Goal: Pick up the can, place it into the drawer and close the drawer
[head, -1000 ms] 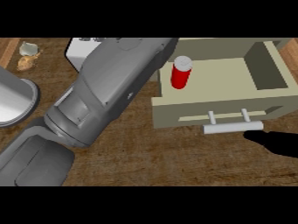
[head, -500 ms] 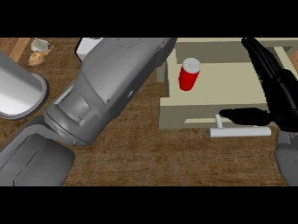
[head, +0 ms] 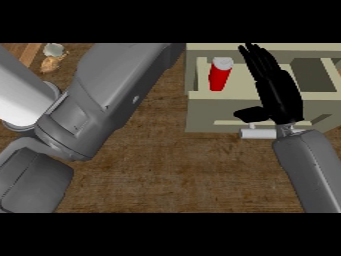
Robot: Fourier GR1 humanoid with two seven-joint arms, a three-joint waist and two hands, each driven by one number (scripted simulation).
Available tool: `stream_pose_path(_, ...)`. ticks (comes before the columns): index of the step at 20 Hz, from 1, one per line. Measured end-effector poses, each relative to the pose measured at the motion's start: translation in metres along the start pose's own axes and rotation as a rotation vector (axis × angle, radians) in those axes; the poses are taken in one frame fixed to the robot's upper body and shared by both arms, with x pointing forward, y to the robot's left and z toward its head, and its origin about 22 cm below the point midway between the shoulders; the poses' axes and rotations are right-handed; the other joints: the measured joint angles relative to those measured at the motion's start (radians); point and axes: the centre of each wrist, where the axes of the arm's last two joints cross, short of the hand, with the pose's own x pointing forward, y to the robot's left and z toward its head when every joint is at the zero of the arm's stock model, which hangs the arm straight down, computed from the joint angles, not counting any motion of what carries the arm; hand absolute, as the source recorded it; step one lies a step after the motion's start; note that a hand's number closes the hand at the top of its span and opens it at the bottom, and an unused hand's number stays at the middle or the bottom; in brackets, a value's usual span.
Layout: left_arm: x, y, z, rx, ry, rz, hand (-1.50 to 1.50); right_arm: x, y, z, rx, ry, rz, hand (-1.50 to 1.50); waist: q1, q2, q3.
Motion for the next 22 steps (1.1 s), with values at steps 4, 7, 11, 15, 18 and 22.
stream_pose_path(4,0.0,0.009,-0.003,0.015,-0.001,-0.006,-1.5,-0.008,0.02,-0.018,-0.014,0.016,0.038,-1.5,0.014,-0.003,0.0)
stream_pose_path(7,-0.001,0.02,-0.007,0.03,-0.003,-0.007,-1.5,-0.01,0.034,-0.03,-0.038,0.032,0.074,-1.5,0.021,-0.004,0.0)
stream_pose_path(11,0.002,0.033,-0.01,0.025,0.002,-0.013,-1.5,-0.013,0.046,-0.045,-0.101,0.06,0.11,-1.5,0.04,-0.004,0.0)
stream_pose_path(15,0.002,0.046,-0.011,0.021,0.014,-0.015,-1.5,-0.014,0.05,-0.06,-0.151,0.074,0.138,-1.5,0.055,-0.004,0.0)
stream_pose_path(18,0.0,0.058,-0.012,0.021,0.019,-0.014,-1.5,-0.015,0.045,-0.074,-0.178,0.08,0.158,-1.5,0.069,-0.003,0.0)
stream_pose_path(22,-0.003,0.071,-0.012,0.024,0.025,-0.013,-1.5,-0.012,0.038,-0.091,-0.187,0.082,0.174,-1.5,0.077,0.002,0.001)
